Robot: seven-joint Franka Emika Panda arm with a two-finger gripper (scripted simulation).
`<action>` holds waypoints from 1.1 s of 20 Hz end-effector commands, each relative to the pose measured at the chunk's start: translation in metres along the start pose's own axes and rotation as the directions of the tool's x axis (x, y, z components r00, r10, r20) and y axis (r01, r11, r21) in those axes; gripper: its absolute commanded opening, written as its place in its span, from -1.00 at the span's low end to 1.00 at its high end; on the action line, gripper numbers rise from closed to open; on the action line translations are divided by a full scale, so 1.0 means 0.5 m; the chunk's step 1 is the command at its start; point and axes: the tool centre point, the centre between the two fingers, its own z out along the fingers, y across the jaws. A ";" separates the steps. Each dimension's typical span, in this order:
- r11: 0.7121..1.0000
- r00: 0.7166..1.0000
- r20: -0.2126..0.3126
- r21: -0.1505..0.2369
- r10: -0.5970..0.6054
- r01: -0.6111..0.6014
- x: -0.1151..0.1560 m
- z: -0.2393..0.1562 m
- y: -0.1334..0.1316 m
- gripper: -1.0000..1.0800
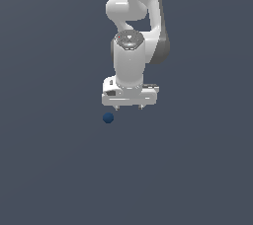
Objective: Pick up the object and move it to a goal position.
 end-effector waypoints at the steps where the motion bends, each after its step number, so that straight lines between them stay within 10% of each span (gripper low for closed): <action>1: 1.000 1.000 0.000 0.000 0.000 0.000 0.000 0.000 0.000 0.92; 22: 1.000 0.999 -0.050 0.015 -0.021 0.022 0.017 -0.024 0.032 0.92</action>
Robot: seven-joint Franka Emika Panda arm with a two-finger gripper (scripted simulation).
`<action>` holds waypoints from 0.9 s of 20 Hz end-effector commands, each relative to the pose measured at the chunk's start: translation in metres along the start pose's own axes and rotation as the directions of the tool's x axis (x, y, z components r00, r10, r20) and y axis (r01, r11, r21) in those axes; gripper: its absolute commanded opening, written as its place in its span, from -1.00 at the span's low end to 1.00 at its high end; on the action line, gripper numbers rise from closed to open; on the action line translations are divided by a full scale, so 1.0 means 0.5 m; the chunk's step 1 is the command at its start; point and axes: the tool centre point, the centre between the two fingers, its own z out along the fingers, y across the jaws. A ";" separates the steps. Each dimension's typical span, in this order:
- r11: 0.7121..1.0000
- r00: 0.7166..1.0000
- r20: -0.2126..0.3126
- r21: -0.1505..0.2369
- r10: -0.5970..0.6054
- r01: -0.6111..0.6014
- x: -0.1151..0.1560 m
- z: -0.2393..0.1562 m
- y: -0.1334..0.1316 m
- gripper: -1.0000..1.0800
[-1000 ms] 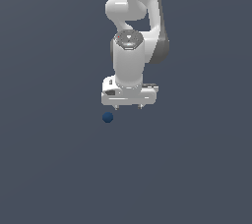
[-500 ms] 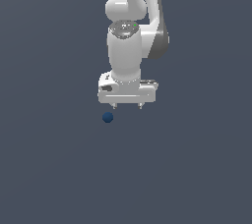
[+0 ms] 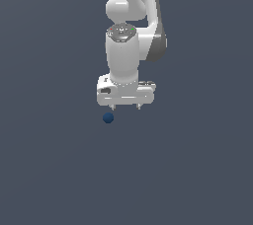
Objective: Pick up the object and move it to a goal position.
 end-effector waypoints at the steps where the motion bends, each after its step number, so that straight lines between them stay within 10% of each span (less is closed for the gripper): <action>1: 1.000 1.000 0.004 -0.003 -0.024 0.024 -0.004 0.011 0.011 0.92; 18: 0.943 0.942 0.050 -0.010 -0.332 0.333 -0.067 0.138 0.134 0.92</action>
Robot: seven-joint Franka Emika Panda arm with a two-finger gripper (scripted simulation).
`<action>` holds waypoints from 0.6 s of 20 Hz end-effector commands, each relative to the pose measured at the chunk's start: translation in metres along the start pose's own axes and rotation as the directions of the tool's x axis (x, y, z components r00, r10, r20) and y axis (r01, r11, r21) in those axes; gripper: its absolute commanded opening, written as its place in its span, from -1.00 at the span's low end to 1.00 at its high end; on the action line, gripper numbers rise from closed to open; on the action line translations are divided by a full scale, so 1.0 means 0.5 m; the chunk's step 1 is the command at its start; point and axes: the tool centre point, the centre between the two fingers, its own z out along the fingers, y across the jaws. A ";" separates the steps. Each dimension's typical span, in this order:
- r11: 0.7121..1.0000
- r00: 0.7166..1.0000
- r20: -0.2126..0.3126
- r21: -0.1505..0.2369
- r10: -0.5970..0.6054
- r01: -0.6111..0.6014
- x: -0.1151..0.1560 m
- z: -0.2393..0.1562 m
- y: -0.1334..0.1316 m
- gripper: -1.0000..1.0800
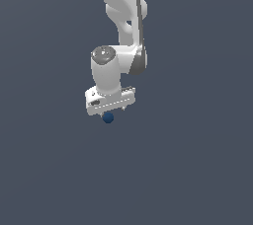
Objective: Pick up the object and move it to a goal position.
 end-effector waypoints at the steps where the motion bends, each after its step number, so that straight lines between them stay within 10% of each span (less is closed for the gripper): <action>1: 0.999 0.999 0.006 0.000 -0.051 0.051 -0.015 0.020 0.013 0.92; 12: 0.984 0.984 0.022 0.006 -0.178 0.178 -0.058 0.070 0.044 0.92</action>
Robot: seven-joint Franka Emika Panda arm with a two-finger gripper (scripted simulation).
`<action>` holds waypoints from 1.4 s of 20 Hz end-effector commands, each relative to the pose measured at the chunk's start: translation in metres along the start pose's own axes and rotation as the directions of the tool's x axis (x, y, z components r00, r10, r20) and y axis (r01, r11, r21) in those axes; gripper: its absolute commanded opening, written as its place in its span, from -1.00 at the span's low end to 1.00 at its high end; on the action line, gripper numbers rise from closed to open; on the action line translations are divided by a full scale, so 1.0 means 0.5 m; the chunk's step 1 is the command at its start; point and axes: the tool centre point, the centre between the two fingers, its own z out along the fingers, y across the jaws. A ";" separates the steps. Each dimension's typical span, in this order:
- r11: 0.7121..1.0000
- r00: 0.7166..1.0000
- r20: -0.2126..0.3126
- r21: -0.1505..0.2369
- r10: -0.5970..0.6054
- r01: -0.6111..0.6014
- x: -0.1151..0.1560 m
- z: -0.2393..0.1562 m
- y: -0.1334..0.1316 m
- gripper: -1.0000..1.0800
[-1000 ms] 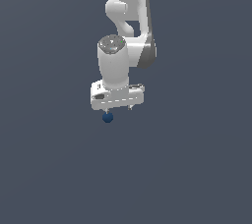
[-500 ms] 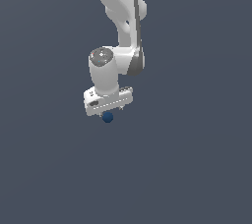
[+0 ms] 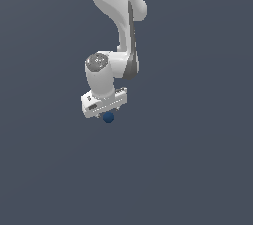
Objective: Pick up the object and move it to a goal position.
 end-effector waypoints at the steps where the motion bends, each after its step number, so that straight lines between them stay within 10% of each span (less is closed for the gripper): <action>1: 1.000 1.000 0.001 0.000 -0.018 0.018 -0.005 0.006 0.002 0.92; 24: 1.000 1.000 0.003 0.001 -0.027 0.027 -0.009 0.110 0.004 0.92; 25: 1.000 1.000 0.003 0.001 -0.027 0.027 -0.009 0.110 0.004 -1.00; 28: 1.000 1.000 0.003 0.001 -0.027 0.027 -0.009 0.110 0.004 -1.00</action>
